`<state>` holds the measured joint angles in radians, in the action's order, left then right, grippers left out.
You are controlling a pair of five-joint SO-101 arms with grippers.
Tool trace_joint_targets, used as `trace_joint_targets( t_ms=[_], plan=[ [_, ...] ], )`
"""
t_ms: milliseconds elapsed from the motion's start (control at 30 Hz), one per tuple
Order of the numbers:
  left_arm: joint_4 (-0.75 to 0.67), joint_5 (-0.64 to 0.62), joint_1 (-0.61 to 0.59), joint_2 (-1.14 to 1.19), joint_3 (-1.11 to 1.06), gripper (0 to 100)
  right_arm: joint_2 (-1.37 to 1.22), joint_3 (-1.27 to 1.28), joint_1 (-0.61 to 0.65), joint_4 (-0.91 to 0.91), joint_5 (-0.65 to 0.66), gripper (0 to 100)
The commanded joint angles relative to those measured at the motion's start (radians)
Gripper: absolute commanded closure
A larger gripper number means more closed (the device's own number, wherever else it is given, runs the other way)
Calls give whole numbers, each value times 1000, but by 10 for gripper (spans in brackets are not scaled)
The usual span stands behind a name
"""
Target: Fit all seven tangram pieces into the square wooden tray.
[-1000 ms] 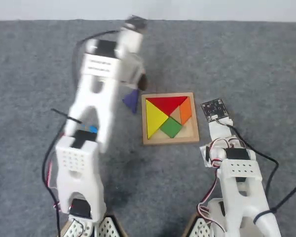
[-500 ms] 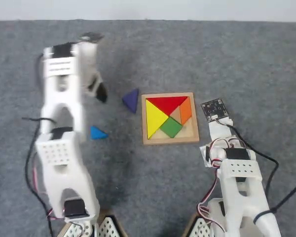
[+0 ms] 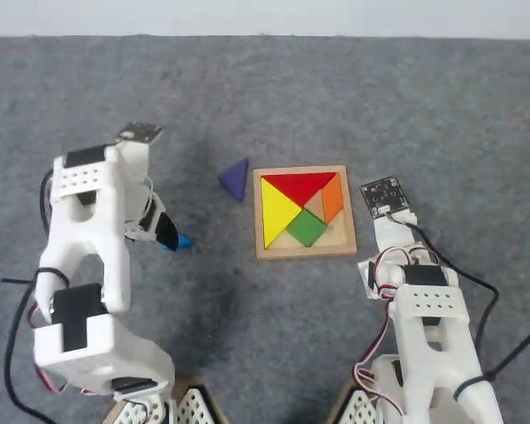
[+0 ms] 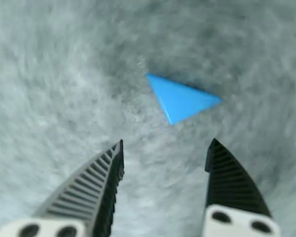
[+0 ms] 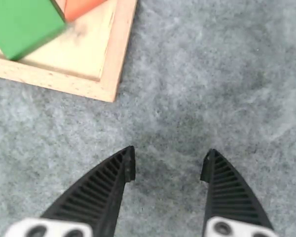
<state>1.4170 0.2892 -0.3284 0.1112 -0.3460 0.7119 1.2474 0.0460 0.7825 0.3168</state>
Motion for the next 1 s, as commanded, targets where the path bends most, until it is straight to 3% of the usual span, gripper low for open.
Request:
trace_joint_targets(
  t_ms=[0,233,533,967],
  plan=[
    [-37,-308,31,-25,-13,739,21,-9,-4,-13,2,772],
    [-54,-562,83,74,33,739,21,-9,-4,-12,2,772],
    [-60,-717,87,176,45,739,24,-9,-4,-12,3,772],
    [-143,-717,83,272,131,746,28,-9,-4,10,3,772]
  ],
)
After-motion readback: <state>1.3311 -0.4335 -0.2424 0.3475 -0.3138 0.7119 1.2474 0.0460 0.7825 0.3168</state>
